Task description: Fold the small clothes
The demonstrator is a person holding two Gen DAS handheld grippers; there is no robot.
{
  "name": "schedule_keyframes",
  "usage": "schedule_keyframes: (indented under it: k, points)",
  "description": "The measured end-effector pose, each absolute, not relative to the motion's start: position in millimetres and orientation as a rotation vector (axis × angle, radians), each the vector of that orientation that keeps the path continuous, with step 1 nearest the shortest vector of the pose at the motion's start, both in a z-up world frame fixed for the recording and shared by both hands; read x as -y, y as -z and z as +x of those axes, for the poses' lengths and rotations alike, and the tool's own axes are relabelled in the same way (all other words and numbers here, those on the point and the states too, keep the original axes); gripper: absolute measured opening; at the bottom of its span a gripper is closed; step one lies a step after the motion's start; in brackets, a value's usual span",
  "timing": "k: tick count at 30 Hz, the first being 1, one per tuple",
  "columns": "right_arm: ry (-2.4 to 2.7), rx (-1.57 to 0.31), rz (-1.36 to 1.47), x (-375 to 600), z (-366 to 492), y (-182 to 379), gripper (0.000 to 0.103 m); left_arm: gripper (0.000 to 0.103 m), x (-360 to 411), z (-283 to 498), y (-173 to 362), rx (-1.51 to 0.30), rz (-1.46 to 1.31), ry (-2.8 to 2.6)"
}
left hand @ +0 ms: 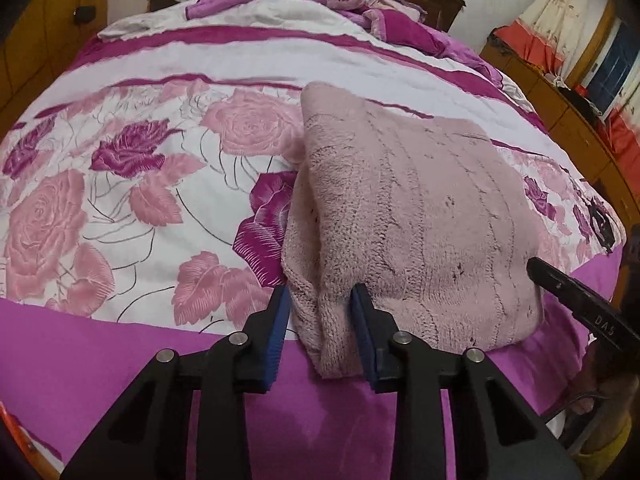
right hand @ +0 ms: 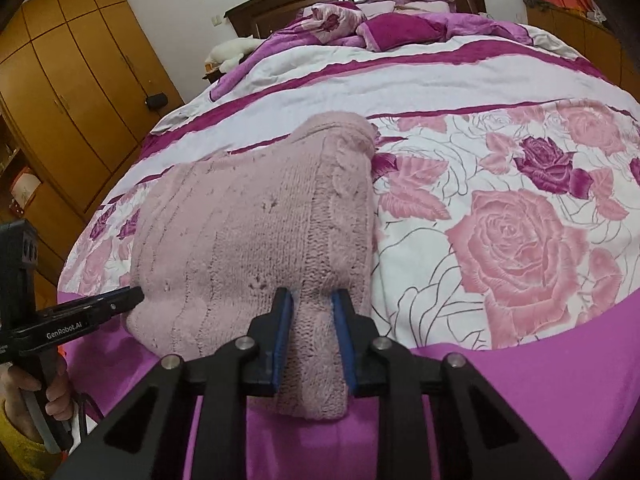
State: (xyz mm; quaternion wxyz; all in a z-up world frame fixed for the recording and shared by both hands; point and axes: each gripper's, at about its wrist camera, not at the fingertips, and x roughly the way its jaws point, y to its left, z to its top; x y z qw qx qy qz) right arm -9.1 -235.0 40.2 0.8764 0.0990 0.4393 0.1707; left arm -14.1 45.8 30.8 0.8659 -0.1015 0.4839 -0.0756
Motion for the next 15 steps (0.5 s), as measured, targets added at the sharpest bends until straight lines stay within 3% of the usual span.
schedule_keyframes:
  k: [8,10,15]
  points:
    - [-0.361,-0.898,0.225,239.9,-36.2,-63.6,0.038,0.010,-38.2,-41.2,-56.3,-0.994,-0.230,0.137]
    - [-0.366,-0.880,0.216,238.9,-47.7,-71.0,0.053,0.010,-35.5,-49.0,-61.8,-0.987,-0.227,0.127]
    - [-0.379,-0.847,0.191,233.9,-73.3,-80.0,0.071,0.014,-26.3,-68.2,-65.5,-0.999,-0.200,0.102]
